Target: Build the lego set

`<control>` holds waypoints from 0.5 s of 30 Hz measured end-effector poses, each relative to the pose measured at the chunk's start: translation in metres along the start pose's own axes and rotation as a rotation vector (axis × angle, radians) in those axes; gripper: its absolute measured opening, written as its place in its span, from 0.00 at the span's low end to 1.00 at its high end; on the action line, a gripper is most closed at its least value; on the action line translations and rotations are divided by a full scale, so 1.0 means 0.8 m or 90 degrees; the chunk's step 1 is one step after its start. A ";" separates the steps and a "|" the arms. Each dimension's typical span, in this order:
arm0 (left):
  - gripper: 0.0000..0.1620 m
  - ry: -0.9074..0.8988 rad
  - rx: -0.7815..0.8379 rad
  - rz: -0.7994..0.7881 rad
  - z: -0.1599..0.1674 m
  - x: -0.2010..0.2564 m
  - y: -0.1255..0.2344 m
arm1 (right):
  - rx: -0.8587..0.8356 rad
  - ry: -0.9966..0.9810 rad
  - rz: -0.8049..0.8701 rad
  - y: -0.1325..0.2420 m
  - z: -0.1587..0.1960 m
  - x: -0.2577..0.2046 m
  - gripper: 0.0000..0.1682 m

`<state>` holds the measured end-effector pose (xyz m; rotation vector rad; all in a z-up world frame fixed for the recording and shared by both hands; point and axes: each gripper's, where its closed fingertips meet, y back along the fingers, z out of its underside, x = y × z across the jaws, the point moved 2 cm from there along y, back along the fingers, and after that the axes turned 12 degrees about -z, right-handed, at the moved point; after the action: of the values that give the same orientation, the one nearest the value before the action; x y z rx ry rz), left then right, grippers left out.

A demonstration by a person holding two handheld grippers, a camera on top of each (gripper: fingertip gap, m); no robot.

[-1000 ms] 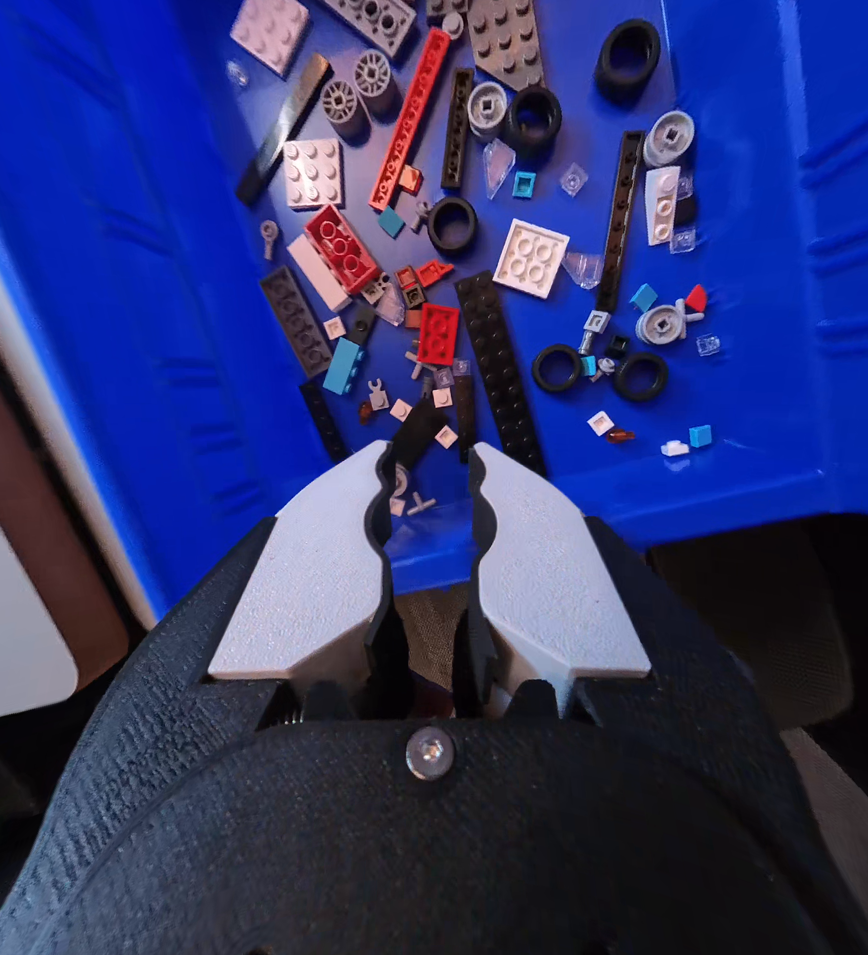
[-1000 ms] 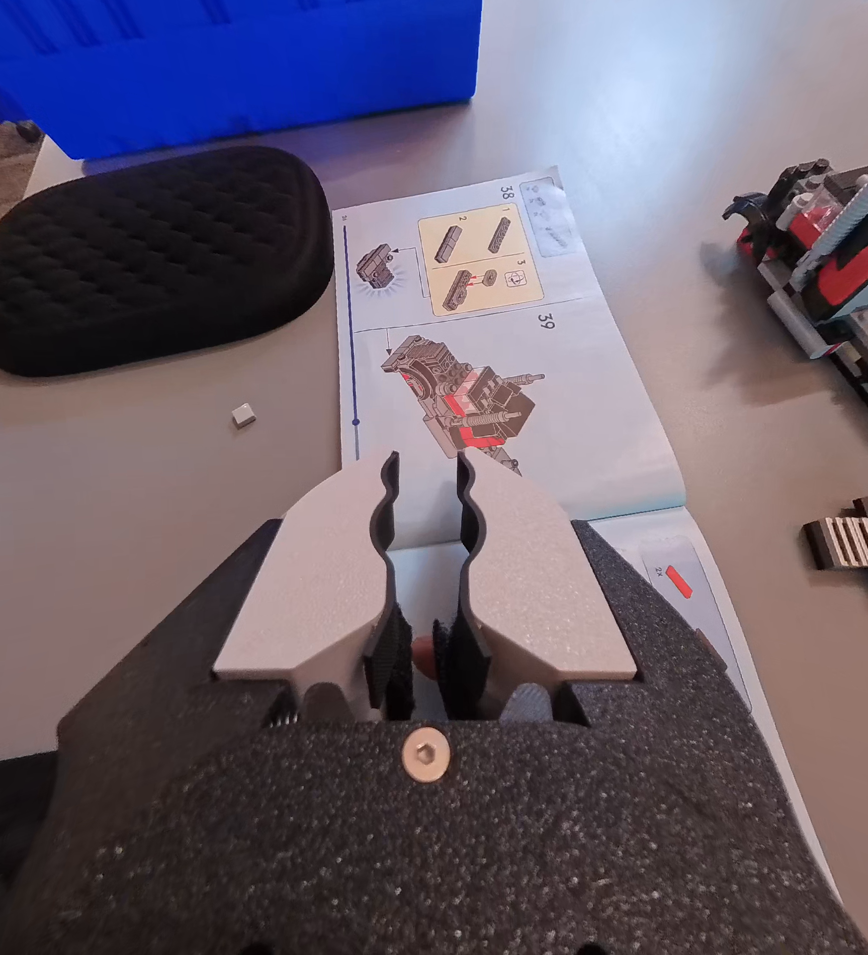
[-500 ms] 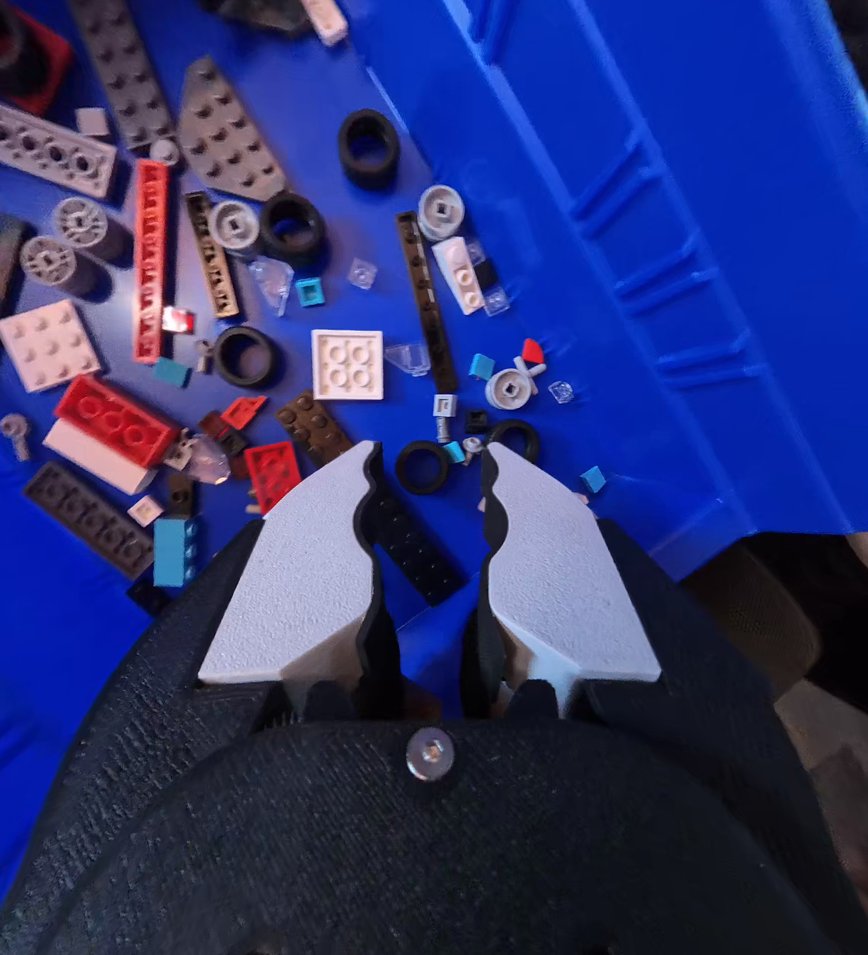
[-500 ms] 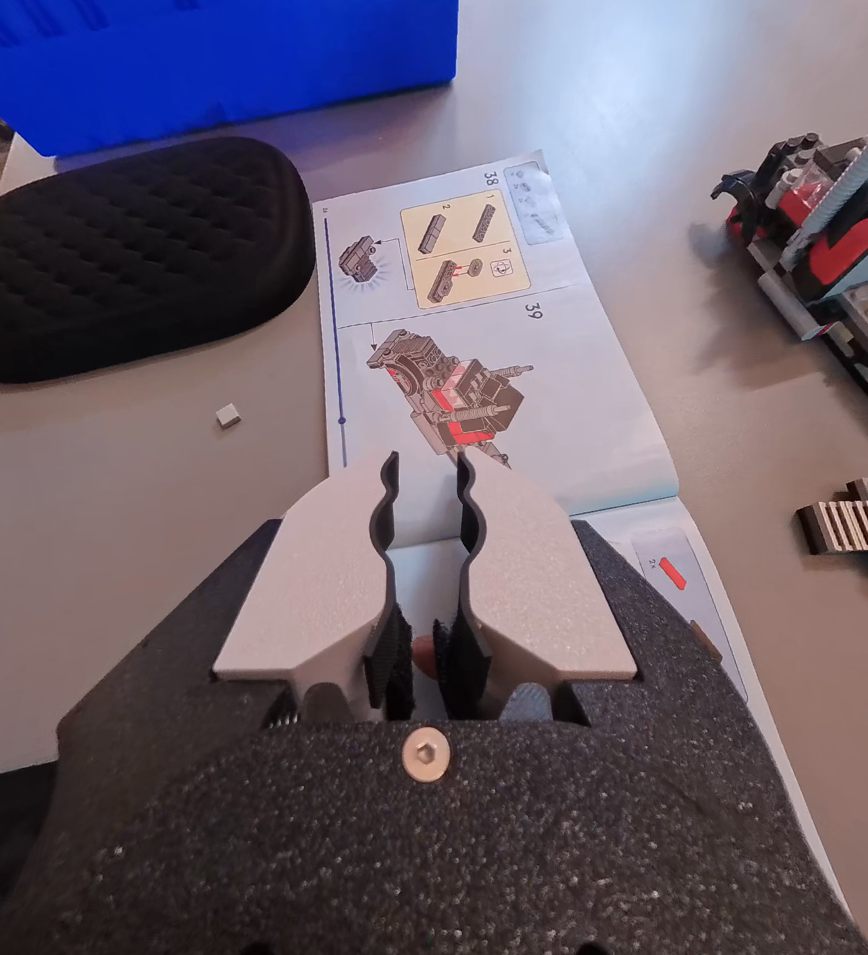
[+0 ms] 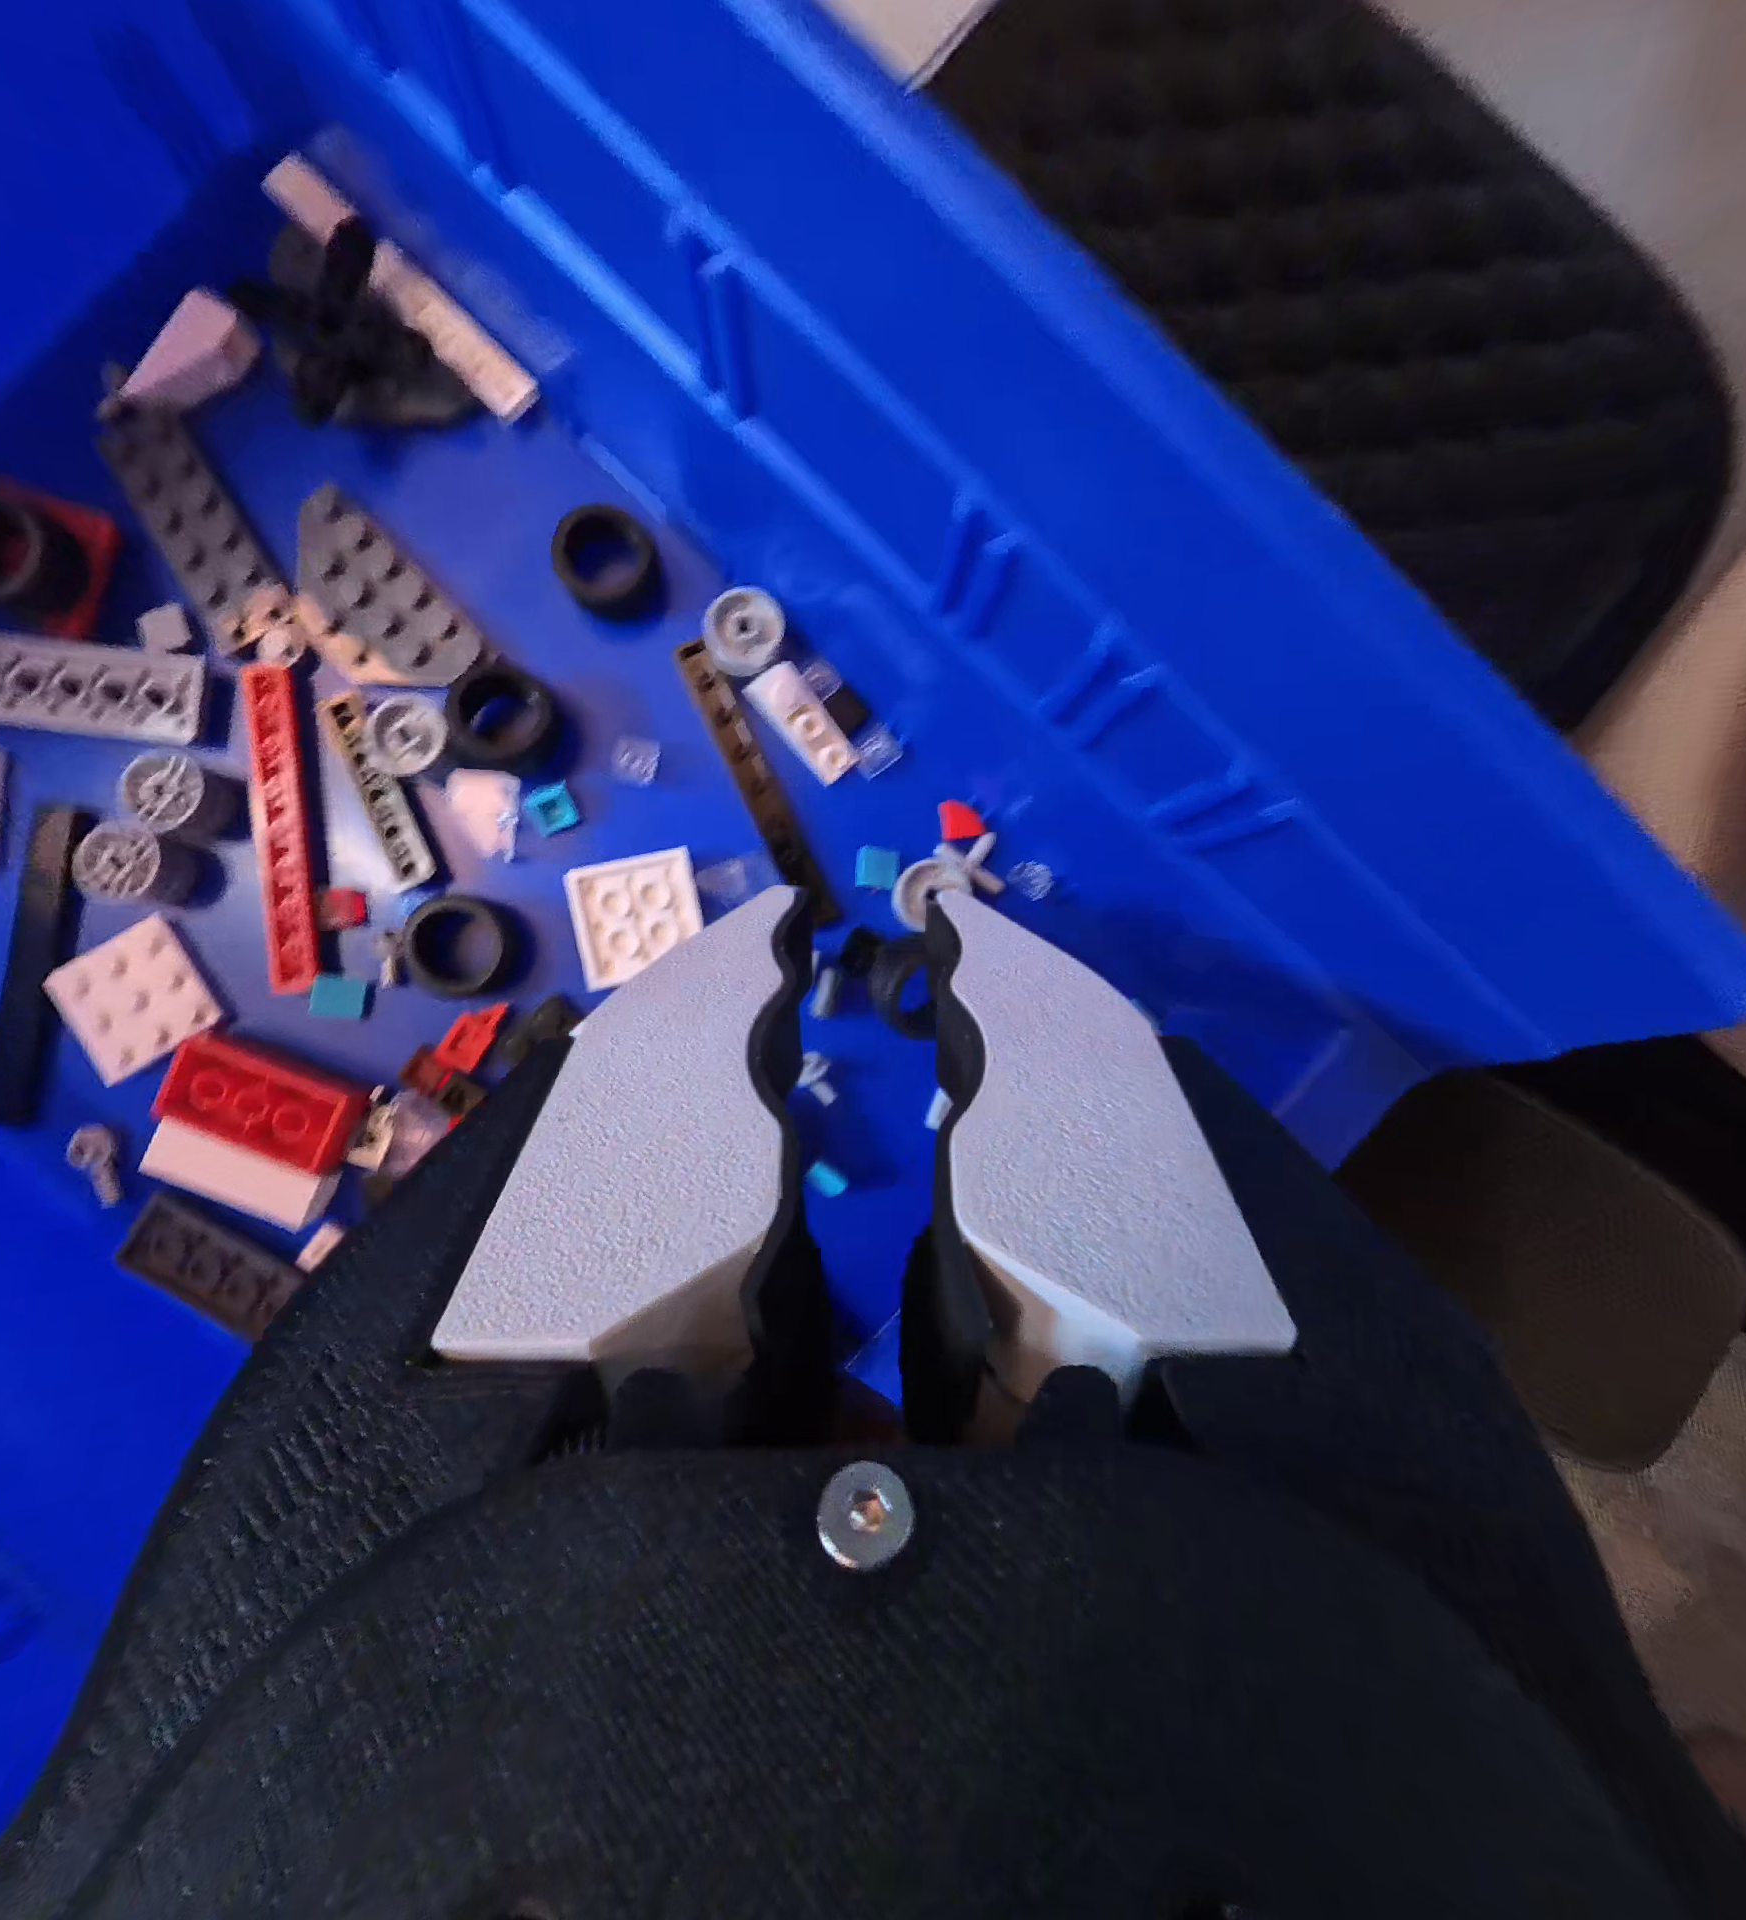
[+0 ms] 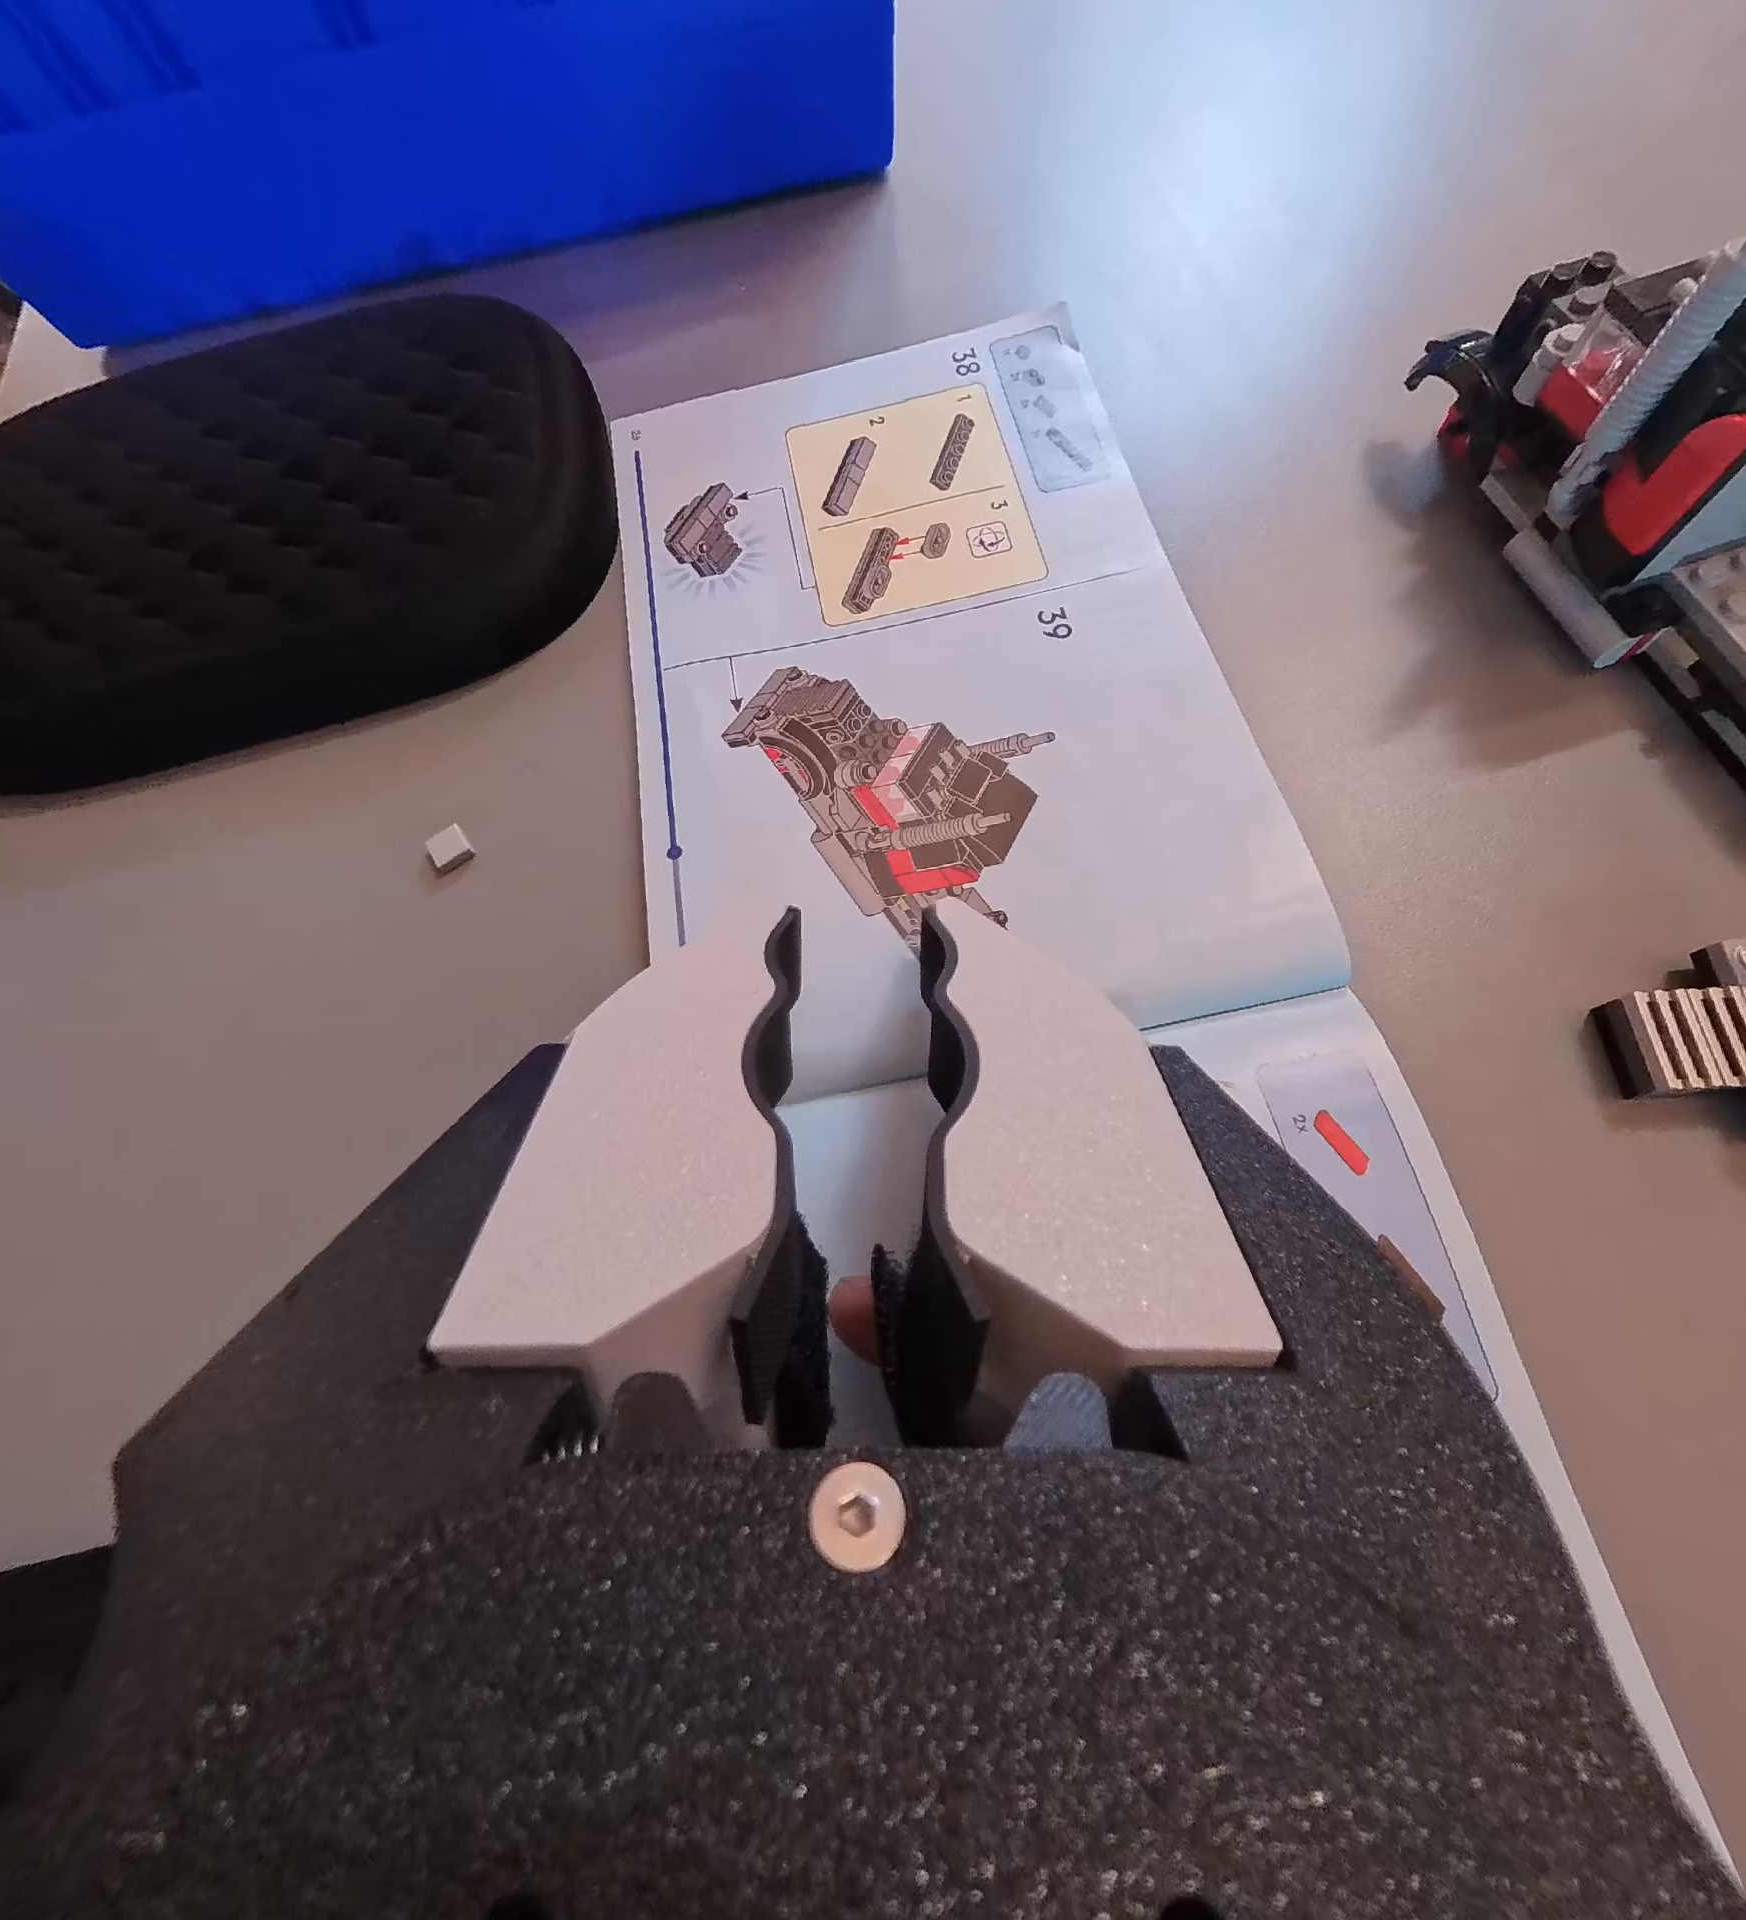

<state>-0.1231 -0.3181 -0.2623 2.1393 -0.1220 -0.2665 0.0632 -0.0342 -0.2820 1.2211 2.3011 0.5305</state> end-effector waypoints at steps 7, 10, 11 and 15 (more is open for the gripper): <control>0.09 -0.034 -0.066 0.046 0.008 0.014 -0.015 | -0.012 -0.006 0.007 -0.002 0.002 0.002 0.13; 0.09 0.006 -0.072 0.015 0.010 0.002 -0.014 | -0.009 0.007 0.010 -0.002 0.000 0.002 0.13; 0.09 0.014 -0.063 0.011 0.009 0.000 -0.014 | 0.007 0.024 0.018 0.001 -0.006 0.001 0.14; 0.13 0.073 -0.010 -0.032 -0.006 -0.008 -0.005 | 0.078 0.052 0.070 0.034 -0.052 -0.014 0.18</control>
<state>-0.1286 -0.3112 -0.2621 2.1385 0.0001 -0.1735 0.0626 -0.0336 -0.2311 1.4160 2.3748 0.4920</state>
